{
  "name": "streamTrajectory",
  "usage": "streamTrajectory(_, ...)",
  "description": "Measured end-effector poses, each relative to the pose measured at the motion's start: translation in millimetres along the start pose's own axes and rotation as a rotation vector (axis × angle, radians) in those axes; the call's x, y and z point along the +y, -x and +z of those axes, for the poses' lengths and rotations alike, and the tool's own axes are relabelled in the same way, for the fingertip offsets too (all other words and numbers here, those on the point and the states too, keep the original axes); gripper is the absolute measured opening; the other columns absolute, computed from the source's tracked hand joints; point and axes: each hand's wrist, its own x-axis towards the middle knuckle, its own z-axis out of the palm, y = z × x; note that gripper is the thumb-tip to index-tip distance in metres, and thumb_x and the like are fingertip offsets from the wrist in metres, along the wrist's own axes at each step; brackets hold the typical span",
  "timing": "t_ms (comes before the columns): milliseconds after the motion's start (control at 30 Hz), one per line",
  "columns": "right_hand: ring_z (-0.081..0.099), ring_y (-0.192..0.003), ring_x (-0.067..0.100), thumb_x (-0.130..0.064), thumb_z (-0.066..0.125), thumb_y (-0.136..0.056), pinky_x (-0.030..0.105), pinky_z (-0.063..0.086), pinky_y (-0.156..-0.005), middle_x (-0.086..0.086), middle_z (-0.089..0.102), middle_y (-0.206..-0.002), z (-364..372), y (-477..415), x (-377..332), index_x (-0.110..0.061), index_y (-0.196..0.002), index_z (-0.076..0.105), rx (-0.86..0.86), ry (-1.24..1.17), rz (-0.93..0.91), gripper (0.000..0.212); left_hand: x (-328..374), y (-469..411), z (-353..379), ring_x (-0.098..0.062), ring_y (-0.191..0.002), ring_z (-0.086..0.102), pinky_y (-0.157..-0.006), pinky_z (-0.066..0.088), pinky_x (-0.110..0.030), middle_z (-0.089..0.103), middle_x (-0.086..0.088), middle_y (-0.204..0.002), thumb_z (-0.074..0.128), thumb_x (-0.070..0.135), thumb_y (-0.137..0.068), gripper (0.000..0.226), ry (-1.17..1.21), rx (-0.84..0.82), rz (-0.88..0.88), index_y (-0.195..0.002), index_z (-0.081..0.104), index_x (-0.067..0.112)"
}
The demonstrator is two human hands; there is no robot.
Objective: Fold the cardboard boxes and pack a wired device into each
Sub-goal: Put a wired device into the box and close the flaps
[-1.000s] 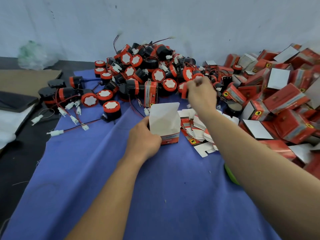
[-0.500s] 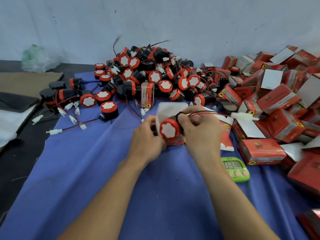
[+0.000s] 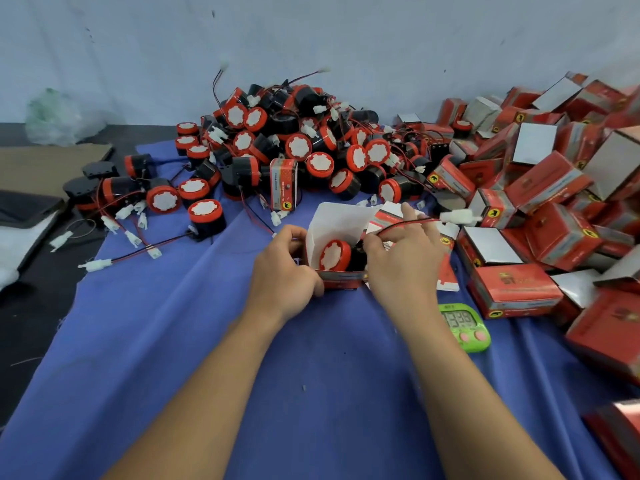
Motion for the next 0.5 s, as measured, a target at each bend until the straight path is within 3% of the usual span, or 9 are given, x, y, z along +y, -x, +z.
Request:
streamTrajectory(167, 0.018, -0.152, 0.033, -0.029, 0.061, -0.093, 0.037, 0.016, -0.118, 0.002, 0.031, -0.166, 7, 1, 1, -0.020, -0.077, 0.078, -0.174, 0.242, -0.185, 0.025, -3, 2, -3, -0.002, -0.075, 0.063, -0.050, 0.043, -0.017, 0.072, 0.019, -0.083, 0.074, -0.004, -0.054, 0.063, -0.131, -0.012, 0.054, -0.097, 0.058, 0.039)
streamTrajectory(333, 0.011, -0.157, 0.028, -0.039, 0.053, -0.091, 0.033, 0.006, -0.120, 0.005, 0.027, -0.168, 15, 10, 4, -0.029, -0.086, 0.081, -0.214, 0.286, -0.303, 0.029, -5, 2, -3, -0.005, -0.086, 0.064, -0.073, 0.055, -0.037, 0.072, 0.016, -0.087, 0.072, 0.025, -0.054, 0.049, -0.072, -0.059, 0.047, -0.099, 0.063, 0.041)
streamTrajectory(400, 0.013, -0.157, 0.027, -0.038, 0.056, -0.092, 0.032, 0.005, -0.119, 0.005, 0.029, -0.167, 14, 11, 4, -0.033, -0.094, 0.081, -0.205, 0.262, -0.292, 0.026, -5, 1, 0, -0.006, -0.098, 0.067, -0.084, 0.055, -0.032, 0.074, 0.020, -0.100, 0.071, 0.037, -0.065, 0.042, 0.067, -0.113, 0.040, -0.106, 0.069, 0.044)
streamTrajectory(500, 0.031, -0.150, 0.029, -0.031, 0.068, -0.086, 0.041, 0.019, -0.122, 0.006, 0.046, -0.158, 8, 15, -2, -0.028, -0.101, 0.081, -0.108, 0.088, -0.262, 0.021, -3, 0, 8, 0.006, -0.097, 0.064, -0.073, 0.047, -0.011, 0.072, 0.025, -0.099, 0.062, 0.053, -0.076, 0.031, 0.034, -0.046, 0.051, -0.105, 0.068, 0.045)
